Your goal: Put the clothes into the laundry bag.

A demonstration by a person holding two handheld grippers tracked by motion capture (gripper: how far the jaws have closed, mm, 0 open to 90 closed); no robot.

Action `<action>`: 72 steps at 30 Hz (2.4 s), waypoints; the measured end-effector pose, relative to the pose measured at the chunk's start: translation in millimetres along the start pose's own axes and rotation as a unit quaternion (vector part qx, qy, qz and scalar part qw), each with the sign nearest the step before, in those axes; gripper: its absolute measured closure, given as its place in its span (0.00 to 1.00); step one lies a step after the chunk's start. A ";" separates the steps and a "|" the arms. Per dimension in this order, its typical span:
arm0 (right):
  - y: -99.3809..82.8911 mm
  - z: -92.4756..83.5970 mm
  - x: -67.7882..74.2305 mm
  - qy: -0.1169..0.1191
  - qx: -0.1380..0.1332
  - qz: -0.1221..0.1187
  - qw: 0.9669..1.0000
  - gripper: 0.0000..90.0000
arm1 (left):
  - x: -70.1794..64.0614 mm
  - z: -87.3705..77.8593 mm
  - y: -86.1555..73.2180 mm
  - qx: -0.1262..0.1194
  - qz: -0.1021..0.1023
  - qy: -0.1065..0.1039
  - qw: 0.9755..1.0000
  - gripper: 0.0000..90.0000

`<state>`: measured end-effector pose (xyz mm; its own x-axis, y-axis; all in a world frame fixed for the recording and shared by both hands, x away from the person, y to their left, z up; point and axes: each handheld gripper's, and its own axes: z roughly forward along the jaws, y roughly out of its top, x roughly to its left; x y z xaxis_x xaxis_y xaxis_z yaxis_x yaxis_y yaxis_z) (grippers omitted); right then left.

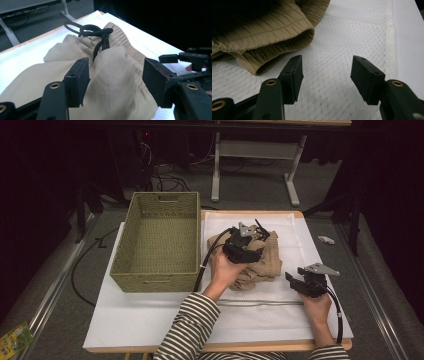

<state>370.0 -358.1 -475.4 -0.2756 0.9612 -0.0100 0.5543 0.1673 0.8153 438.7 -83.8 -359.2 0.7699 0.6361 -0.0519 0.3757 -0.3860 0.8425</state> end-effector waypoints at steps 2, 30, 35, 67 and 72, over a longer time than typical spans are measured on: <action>0.0 0.1 0.1 0.001 -0.001 0.001 1.000 0.48 | 0.5 -6.1 -1.1 -0.006 0.000 -0.004 1.000 0.43; 0.3 1.1 1.7 0.001 0.002 -0.010 1.000 0.48 | -3.5 -43.9 -67.4 -0.006 0.009 -0.021 1.000 0.45; 0.2 1.3 1.1 0.000 0.002 -0.011 1.000 0.48 | -8.0 -44.0 -89.1 0.006 0.013 -0.022 1.000 0.44; 34.1 -42.4 34.4 0.115 -0.068 -0.029 0.991 0.43 | -1.3 -24.6 -163.7 0.056 -0.035 0.011 0.998 0.39; 58.9 -33.7 70.0 0.157 -0.069 -0.071 0.983 0.34 | -0.4 -24.3 -163.7 0.058 -0.038 0.013 0.997 0.38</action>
<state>356.9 -288.3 -408.5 -0.5831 0.8118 0.0312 0.3867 0.2435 0.8895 364.4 -4.6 -484.1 0.7238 0.6828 -0.0991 0.4918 -0.4098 0.7683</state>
